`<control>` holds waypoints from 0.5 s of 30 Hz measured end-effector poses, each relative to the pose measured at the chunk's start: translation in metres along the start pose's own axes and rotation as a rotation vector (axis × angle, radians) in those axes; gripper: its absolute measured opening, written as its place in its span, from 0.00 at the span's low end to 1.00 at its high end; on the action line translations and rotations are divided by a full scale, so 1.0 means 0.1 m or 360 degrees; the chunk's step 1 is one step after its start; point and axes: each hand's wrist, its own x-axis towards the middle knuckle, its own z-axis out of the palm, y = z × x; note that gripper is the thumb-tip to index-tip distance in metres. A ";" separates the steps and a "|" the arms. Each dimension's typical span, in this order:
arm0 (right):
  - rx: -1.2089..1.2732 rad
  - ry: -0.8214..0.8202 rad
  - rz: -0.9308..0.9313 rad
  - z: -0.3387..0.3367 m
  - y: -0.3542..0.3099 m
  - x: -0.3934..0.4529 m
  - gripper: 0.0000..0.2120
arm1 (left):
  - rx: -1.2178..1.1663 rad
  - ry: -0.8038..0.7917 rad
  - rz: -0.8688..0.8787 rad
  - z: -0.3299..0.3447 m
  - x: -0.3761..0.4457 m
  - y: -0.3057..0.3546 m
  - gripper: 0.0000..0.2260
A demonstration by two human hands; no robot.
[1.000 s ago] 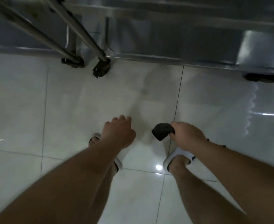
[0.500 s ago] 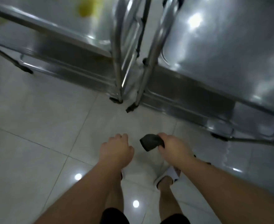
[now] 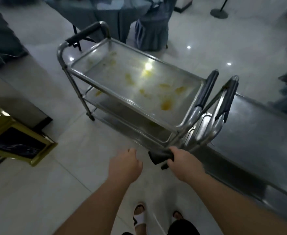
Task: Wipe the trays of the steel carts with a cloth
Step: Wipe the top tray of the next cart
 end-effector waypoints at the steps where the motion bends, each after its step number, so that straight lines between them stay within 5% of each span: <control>1: -0.0028 0.0019 -0.0042 -0.07 -0.14 0.05 0.14 | -0.0011 0.0025 -0.0030 -0.11 0.01 -0.08 0.19; 15: -0.0137 0.0098 -0.0656 -1.08 -1.75 1.68 0.09 | -0.0098 0.0343 -0.0431 -1.56 0.83 -0.80 0.21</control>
